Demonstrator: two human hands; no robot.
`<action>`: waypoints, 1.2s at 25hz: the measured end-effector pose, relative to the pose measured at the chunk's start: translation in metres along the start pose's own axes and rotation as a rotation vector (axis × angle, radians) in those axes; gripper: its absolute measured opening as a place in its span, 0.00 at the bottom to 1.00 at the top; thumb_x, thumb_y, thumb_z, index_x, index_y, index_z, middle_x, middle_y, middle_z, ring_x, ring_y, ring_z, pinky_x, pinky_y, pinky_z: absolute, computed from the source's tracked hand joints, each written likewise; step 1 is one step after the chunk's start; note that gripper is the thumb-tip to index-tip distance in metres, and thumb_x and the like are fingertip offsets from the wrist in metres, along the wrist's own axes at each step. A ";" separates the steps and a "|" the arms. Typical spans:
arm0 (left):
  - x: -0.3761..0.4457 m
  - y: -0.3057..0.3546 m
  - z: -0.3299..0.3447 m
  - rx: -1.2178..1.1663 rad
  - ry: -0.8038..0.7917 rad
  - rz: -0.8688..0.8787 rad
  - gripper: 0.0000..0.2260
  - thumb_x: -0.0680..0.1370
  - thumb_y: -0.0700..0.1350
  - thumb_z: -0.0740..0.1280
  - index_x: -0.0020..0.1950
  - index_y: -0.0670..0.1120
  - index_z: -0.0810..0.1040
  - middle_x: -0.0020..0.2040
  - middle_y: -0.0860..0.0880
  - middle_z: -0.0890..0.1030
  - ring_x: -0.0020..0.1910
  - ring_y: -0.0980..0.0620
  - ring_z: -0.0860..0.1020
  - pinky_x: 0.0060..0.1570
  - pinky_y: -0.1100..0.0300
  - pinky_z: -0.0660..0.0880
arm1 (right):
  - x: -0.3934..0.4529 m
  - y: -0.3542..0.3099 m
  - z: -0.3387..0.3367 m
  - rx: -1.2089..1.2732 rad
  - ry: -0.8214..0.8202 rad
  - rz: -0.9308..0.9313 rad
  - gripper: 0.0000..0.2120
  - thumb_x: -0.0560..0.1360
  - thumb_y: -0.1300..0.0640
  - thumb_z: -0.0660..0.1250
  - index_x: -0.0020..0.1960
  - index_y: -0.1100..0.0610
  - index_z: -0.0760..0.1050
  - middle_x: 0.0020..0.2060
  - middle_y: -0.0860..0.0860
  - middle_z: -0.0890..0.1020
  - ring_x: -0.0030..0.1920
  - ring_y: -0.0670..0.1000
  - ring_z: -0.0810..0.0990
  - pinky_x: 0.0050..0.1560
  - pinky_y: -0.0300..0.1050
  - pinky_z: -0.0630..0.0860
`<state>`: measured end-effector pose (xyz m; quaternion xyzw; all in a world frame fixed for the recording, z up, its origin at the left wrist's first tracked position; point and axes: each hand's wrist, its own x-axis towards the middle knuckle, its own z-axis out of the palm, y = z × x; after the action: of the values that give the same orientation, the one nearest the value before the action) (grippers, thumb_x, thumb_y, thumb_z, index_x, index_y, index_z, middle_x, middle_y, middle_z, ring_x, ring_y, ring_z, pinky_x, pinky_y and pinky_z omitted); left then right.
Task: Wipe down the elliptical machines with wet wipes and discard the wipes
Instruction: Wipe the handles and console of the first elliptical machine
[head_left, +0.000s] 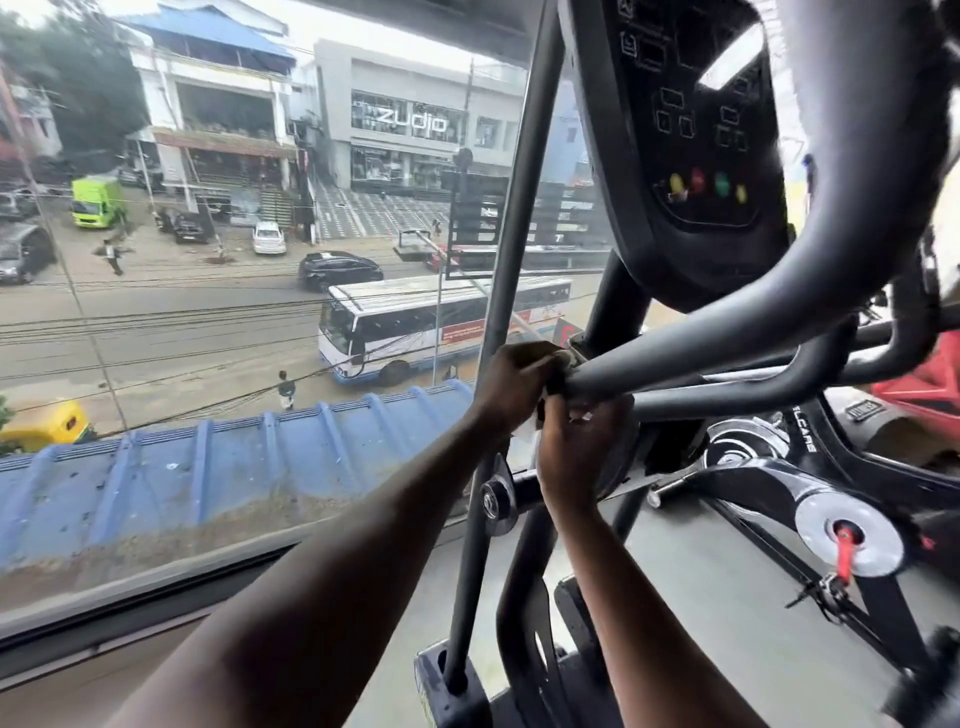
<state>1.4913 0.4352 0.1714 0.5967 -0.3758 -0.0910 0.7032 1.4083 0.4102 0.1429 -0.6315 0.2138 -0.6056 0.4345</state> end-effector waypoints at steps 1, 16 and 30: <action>0.005 -0.001 0.000 -0.004 -0.022 -0.008 0.10 0.75 0.38 0.67 0.34 0.45 0.82 0.27 0.54 0.76 0.29 0.56 0.71 0.32 0.61 0.66 | 0.002 -0.003 0.001 0.007 -0.005 -0.019 0.20 0.67 0.52 0.65 0.50 0.68 0.74 0.46 0.61 0.77 0.46 0.45 0.74 0.52 0.29 0.70; 0.075 -0.008 0.000 0.017 -0.508 -0.014 0.15 0.67 0.41 0.66 0.37 0.27 0.74 0.34 0.43 0.71 0.37 0.52 0.67 0.39 0.58 0.65 | 0.010 0.025 0.008 -0.165 0.041 -0.104 0.18 0.68 0.48 0.64 0.47 0.61 0.80 0.48 0.54 0.83 0.54 0.53 0.81 0.61 0.40 0.71; 0.111 -0.014 -0.002 -0.453 -1.305 -0.101 0.11 0.76 0.43 0.68 0.44 0.35 0.78 0.37 0.44 0.77 0.35 0.50 0.73 0.34 0.62 0.69 | -0.003 0.001 0.065 -0.159 0.723 -0.167 0.25 0.66 0.55 0.68 0.59 0.53 0.62 0.54 0.43 0.77 0.50 0.41 0.78 0.50 0.34 0.74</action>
<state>1.5750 0.3693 0.2057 0.2750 -0.6654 -0.5404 0.4355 1.4699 0.4309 0.1480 -0.4240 0.3472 -0.8042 0.2298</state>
